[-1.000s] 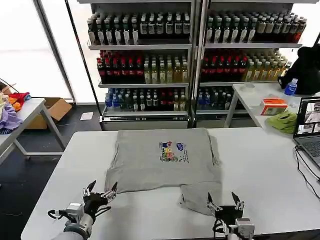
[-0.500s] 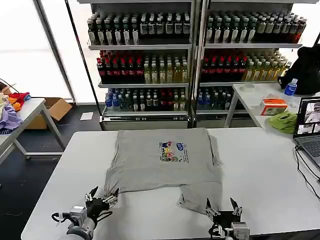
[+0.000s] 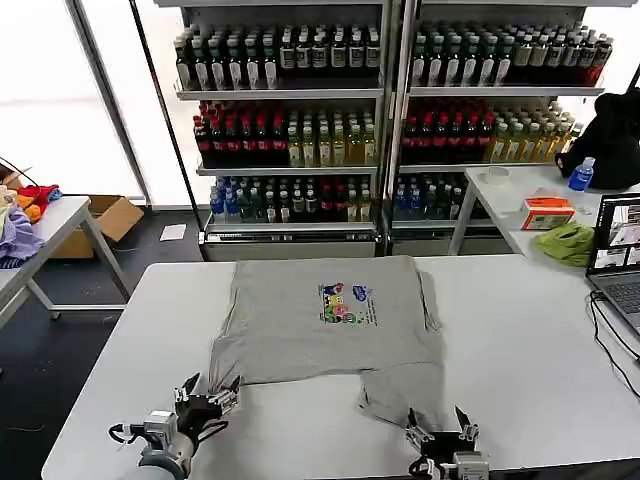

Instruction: Fold and organize the clothes.

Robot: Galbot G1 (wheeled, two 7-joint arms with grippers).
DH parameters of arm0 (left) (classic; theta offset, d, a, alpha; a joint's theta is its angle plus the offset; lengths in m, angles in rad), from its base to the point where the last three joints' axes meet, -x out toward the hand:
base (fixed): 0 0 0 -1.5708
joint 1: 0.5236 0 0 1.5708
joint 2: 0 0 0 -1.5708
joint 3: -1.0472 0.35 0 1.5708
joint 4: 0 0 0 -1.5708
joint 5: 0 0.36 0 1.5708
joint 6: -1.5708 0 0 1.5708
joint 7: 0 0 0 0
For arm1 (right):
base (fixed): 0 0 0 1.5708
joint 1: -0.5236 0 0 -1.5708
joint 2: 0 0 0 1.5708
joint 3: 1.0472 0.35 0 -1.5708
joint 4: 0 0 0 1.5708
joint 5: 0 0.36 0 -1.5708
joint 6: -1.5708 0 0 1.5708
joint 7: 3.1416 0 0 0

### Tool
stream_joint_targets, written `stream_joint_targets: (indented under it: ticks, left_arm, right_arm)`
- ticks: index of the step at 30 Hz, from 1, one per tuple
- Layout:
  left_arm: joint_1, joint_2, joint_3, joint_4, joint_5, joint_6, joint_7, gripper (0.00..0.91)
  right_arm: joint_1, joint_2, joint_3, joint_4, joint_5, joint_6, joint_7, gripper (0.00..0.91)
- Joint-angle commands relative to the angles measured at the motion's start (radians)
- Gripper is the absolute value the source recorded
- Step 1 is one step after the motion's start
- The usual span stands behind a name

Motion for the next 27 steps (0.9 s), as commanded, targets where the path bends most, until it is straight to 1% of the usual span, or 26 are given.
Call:
stream_joint_targets:
  ticks: [1, 2, 13, 17, 23, 25, 27]
  left_arm:
    - [-0.004, -0.002, 0.0, 0.009, -0.001, -0.003, 0.0, 0.03]
    - [-0.001, -0.001, 0.001, 0.008, -0.001, -0.001, 0.0, 0.01]
    - [0.01, -0.003, 0.014, 0.002, 0.008, 0.006, 0.001, 0.01]
    - [0.019, -0.015, 0.018, -0.005, 0.026, 0.005, 0.009, 0.01]
    - [0.028, -0.024, 0.021, -0.006, 0.041, -0.005, 0.016, 0.01]
    - [0.027, -0.027, 0.018, -0.005, 0.039, -0.011, 0.016, 0.01]
    - [0.024, -0.033, 0.016, -0.006, 0.034, -0.029, 0.022, 0.01]
  right_arm:
    - [0.002, 0.004, 0.004, 0.001, 0.002, -0.011, 0.001, 0.0]
    - [0.001, 0.004, 0.002, -0.004, 0.001, -0.009, 0.001, 0.0]
    - [-0.005, 0.001, -0.019, -0.064, -0.006, 0.046, 0.003, 0.0]
    - [-0.003, 0.005, -0.02, -0.075, -0.025, 0.086, -0.006, 0.0]
    - [-0.003, 0.011, -0.019, -0.078, -0.042, 0.117, -0.019, 0.0]
    - [-0.004, 0.015, -0.019, -0.078, -0.051, 0.124, -0.023, 0.0]
    - [-0.004, 0.018, -0.018, -0.069, -0.071, 0.15, -0.035, 0.0]
